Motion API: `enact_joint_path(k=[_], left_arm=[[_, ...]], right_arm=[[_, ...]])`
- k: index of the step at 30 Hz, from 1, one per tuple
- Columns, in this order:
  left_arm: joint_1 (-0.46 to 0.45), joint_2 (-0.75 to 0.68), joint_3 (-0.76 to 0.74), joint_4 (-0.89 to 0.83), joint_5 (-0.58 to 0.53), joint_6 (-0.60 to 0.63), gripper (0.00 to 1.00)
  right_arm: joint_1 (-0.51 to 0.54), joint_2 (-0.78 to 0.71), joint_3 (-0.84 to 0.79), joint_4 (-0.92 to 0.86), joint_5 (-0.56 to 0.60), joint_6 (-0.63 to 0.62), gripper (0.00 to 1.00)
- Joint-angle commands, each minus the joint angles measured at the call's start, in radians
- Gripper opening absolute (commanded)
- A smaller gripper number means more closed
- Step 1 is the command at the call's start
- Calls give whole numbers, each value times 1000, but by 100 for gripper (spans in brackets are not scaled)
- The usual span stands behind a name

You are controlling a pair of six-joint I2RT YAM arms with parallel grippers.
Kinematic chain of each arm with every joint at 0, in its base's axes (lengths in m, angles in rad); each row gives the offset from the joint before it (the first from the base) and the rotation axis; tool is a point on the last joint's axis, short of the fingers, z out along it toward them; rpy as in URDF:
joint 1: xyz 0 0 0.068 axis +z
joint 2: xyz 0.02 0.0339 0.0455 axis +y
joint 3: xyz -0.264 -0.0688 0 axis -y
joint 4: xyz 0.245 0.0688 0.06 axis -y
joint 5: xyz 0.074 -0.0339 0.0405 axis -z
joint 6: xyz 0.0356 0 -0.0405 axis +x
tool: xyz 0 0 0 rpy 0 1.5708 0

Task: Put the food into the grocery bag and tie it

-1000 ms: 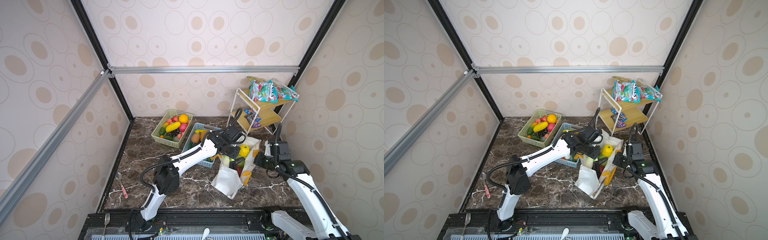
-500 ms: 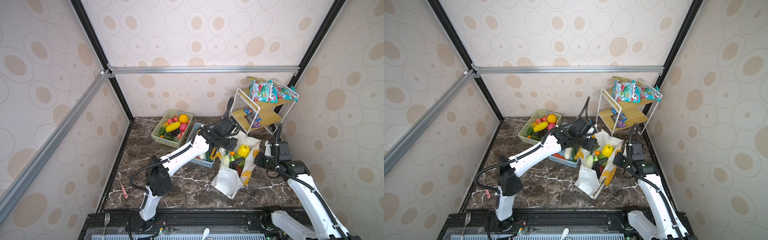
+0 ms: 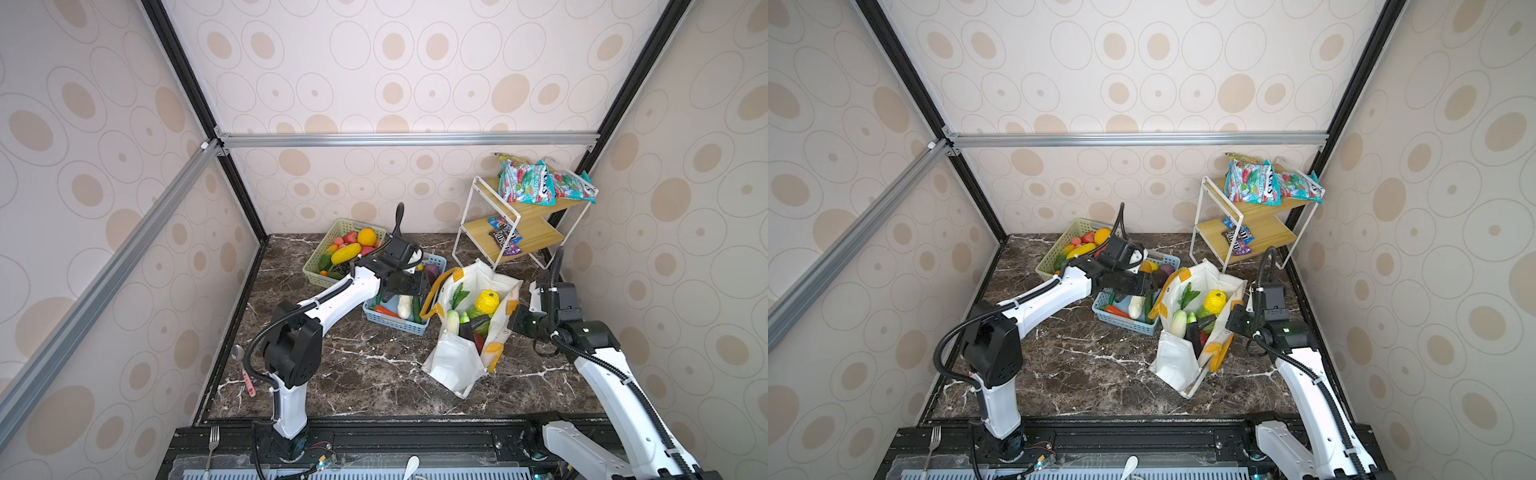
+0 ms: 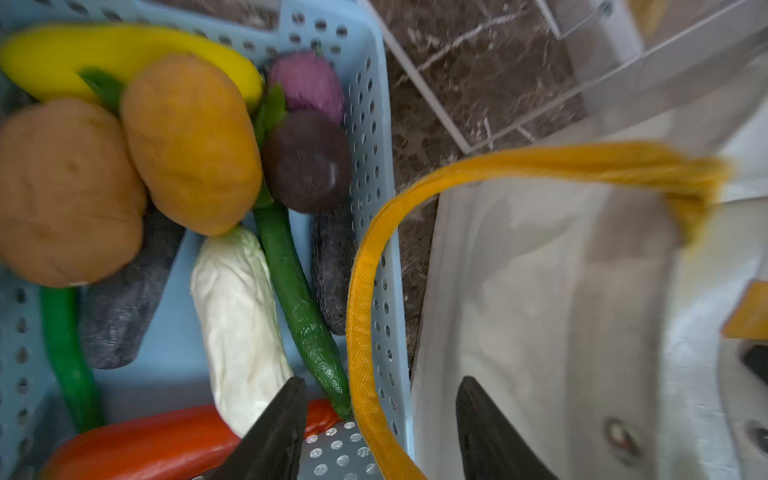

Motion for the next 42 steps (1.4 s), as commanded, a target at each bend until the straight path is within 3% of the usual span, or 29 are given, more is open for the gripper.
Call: enact_joint_path(k=[1,18,23,28,36,42], left_arm=[[-3,29,4,42,35,19,58],[-4,144,-56,148,77,-64,46],[-5,164,-52,154,118,-84,35],[-1,145,-44,147,109,-97,25],[34,72,-35,170,108,-145,17],[57,23,-15,154,83,-147,14]], right_arm=[[-4,6,-2,-69,-13,-13,0],[-3,16,15,-76,-4,-11,0],[-4,16,20,-74,-7,-10,0],[-4,7,22,-83,1,-7,0],[-4,-31,28,-122,29,-1,0],[-4,-53,59,-176,41,-5,11]])
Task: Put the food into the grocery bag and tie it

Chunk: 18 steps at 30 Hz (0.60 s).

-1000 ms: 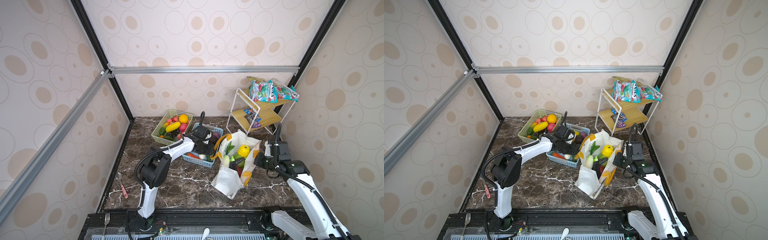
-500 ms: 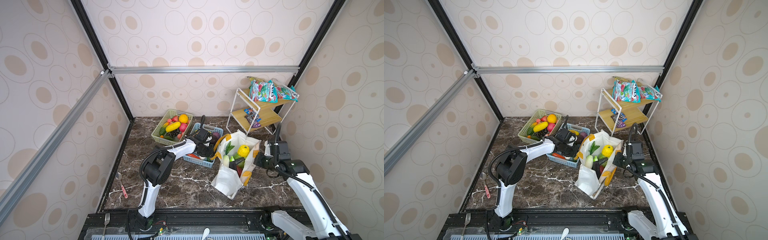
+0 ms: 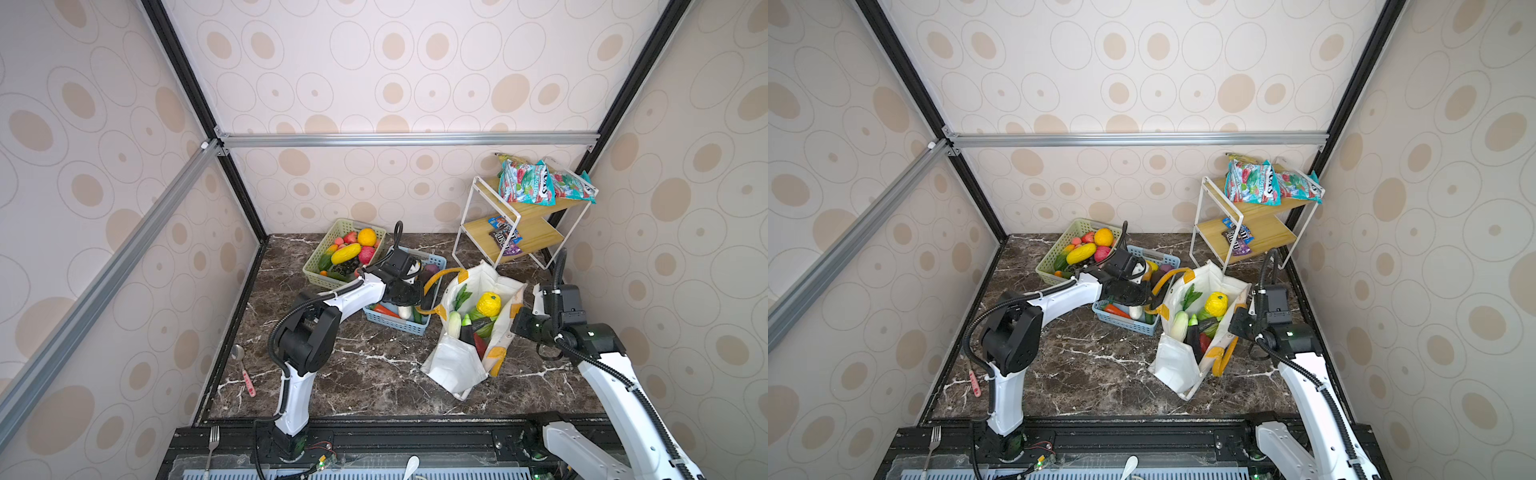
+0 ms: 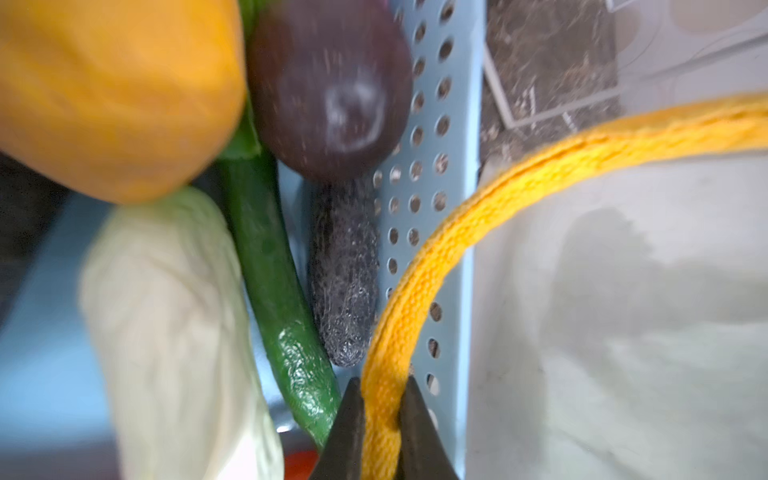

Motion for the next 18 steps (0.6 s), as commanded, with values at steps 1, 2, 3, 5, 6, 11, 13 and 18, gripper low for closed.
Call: enact_joint_path(k=[1,2,3,5,6,11,13,18], left_arm=[[15,-57,55,4,-20,-18,14],[19,-63,57,2,-23,-19,14],[23,-68,59,2,-28,-19,13],[30,-79,66,-1,-36,-19,13],[34,-82,69,-3,-39,-18,13],[51,-86,92,-20,-49,-1,13],[56,-90,96,-23,-55,5,13],[69,-94,92,-23,-57,10,13]], right_arm=[[-5,-12,46,-108,13,-7,13],[-5,-13,58,-121,12,-8,16],[-5,-11,72,-137,11,-11,19],[-5,-10,99,-164,15,-13,23],[-5,-10,113,-178,20,-14,26],[-41,-6,159,-258,30,-2,33],[-69,-11,156,-279,16,-4,34],[-149,-24,75,-280,-78,11,30]])
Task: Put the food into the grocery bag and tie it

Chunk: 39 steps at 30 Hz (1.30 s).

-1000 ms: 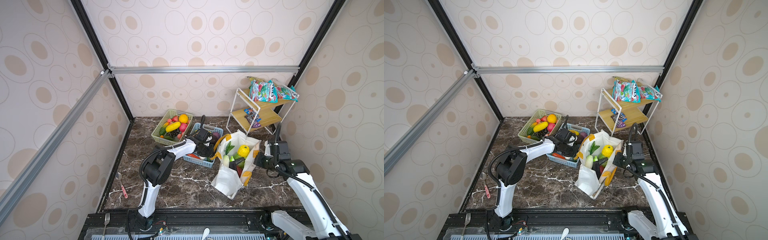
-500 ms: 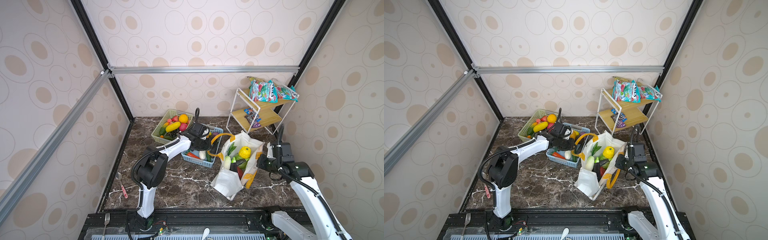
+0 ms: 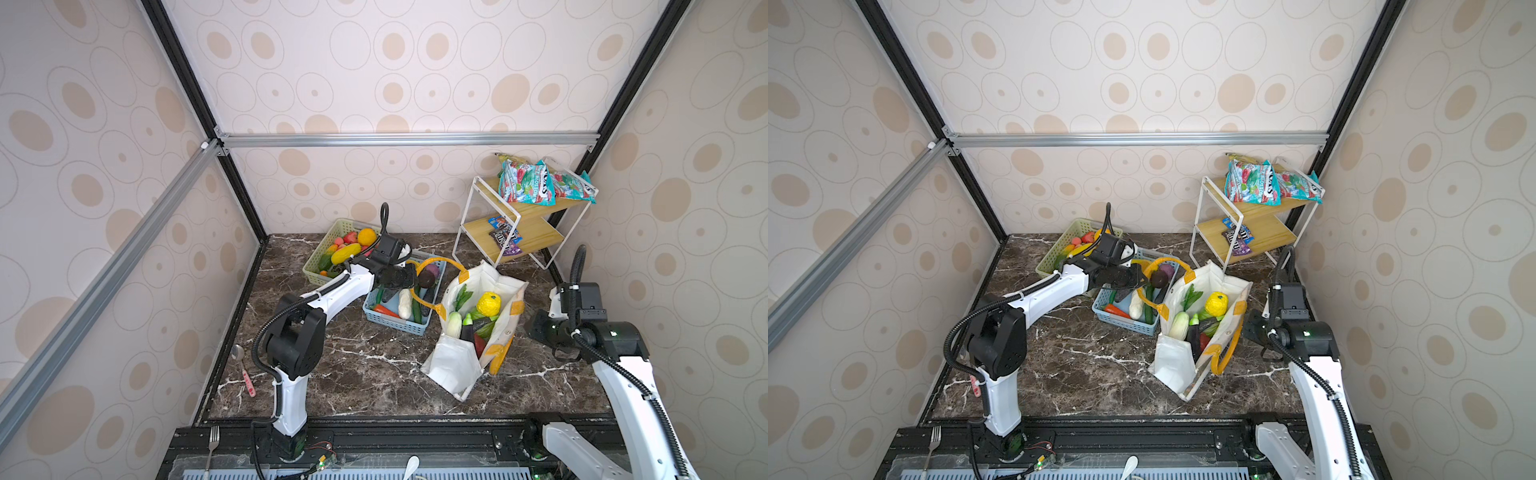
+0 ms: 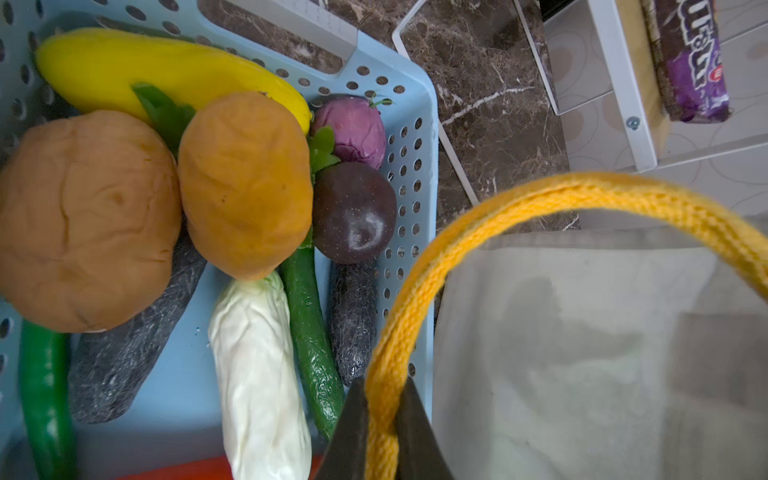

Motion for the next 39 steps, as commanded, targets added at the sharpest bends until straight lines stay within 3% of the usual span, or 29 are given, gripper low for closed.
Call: enact_joint_path(k=[1,9,27,32,39], left_arm=[[16,-38,42,-13,-11,19,13],[18,-42,45,-9,11,19,13],[18,-80,31,-11,3,23,13],[17,-89,40,-18,1,23,13],[18,-115,79,-30,-10,23,13]], right_arm=[[-40,-21,-74,-34,-76,17,30],[-47,-3,-281,189,-232,76,34],[-48,108,-539,529,-267,146,39],[-48,135,-547,576,-277,162,26],[-48,95,-491,492,-252,150,10]])
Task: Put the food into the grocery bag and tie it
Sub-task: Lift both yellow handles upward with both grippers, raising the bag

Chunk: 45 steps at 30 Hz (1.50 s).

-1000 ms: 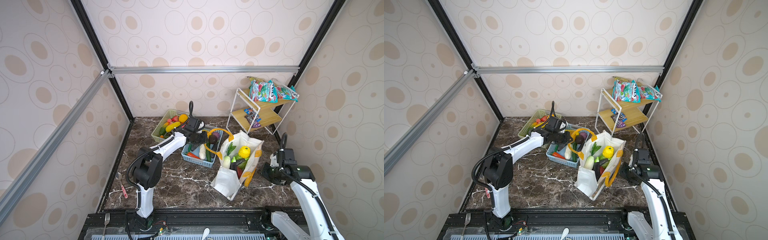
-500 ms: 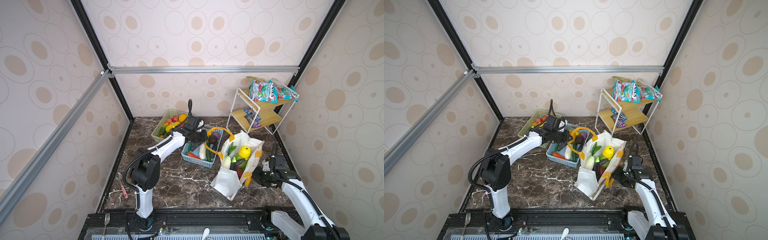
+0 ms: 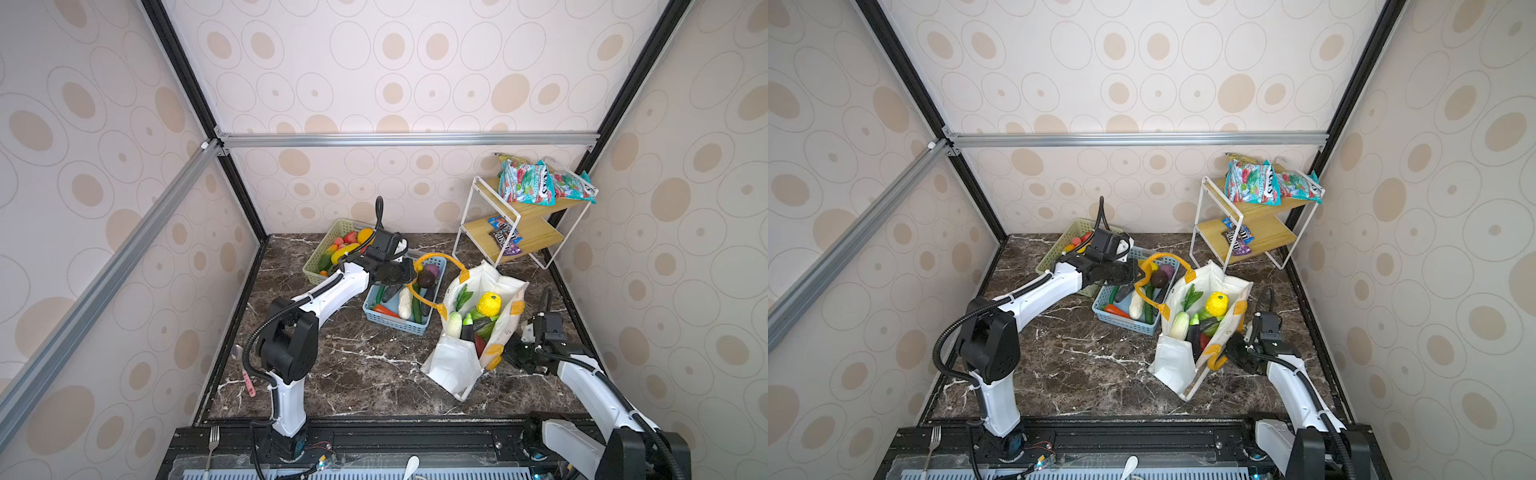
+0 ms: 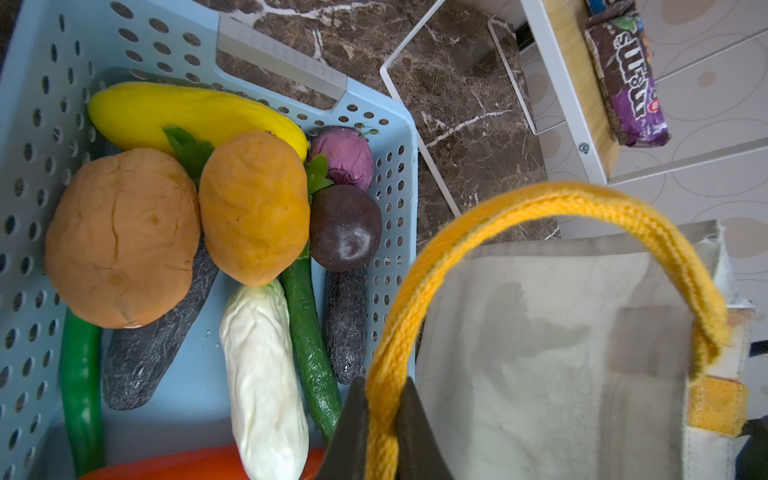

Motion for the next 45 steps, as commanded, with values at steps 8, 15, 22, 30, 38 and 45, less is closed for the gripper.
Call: enact_joint_path(k=[8,15,22,30,38,45], left_arm=[[8,-93,135,-22,-35,36,13],[-4,-118,199,-24,-36,86,13],[-47,-124,256,0,-9,155,13],[-110,-107,345,-9,35,199,14],[-139,-82,400,-43,36,215,14],[-160,-53,449,-71,52,228,14]], right_arm=[[-6,-116,253,-359,130,-98,7],[-11,-100,505,-451,76,-151,5],[-7,-25,717,-345,-139,-128,5],[114,26,779,-129,-247,-64,8],[274,115,760,93,-217,-24,9],[303,154,708,297,-221,27,10]])
